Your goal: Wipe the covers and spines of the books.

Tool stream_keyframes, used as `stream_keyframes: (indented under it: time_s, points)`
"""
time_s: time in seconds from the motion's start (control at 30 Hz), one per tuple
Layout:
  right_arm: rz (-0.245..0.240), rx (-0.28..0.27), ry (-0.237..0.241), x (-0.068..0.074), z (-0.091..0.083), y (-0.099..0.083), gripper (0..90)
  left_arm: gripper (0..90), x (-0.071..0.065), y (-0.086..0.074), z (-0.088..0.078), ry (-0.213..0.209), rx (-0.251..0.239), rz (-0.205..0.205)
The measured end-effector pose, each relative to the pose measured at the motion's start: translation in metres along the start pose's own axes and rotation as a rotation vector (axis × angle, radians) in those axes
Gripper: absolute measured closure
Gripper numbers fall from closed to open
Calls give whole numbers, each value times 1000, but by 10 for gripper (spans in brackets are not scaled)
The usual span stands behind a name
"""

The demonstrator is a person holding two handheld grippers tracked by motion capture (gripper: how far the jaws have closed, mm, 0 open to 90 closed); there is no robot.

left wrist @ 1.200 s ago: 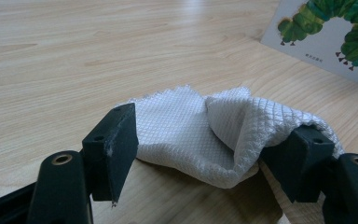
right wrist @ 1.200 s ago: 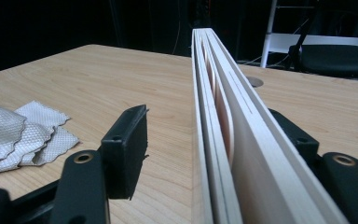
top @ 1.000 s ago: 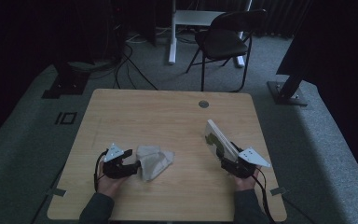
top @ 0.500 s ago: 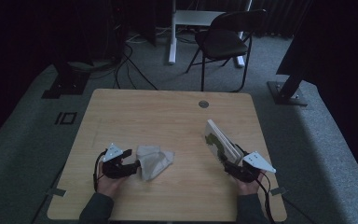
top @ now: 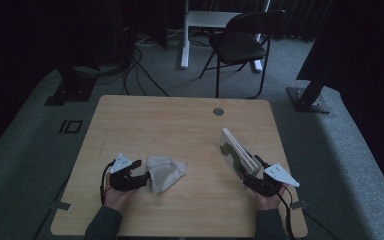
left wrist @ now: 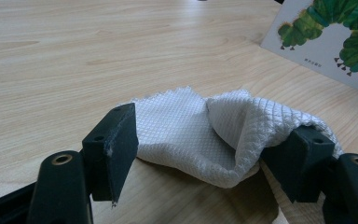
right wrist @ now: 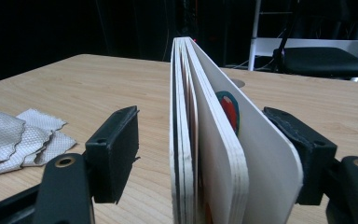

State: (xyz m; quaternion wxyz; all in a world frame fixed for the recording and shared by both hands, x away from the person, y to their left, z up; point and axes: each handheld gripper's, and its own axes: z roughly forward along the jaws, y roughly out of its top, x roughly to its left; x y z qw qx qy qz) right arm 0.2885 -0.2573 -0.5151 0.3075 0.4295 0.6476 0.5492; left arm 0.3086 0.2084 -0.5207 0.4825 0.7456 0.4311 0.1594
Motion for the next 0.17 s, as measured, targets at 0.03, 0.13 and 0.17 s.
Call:
stream_keyframes:
  time_s: [0.03, 0.13, 0.17]
  points:
    - [2, -1, 2, 0, 0, 0, 287, 301, 0, 0, 0, 0, 1, 1]
    - [2, -1, 3, 0, 0, 0, 287, 300, 0, 0, 0, 1, 1, 1]
    - [2, -1, 3, 0, 0, 0, 287, 300, 0, 0, 0, 1, 0, 0]
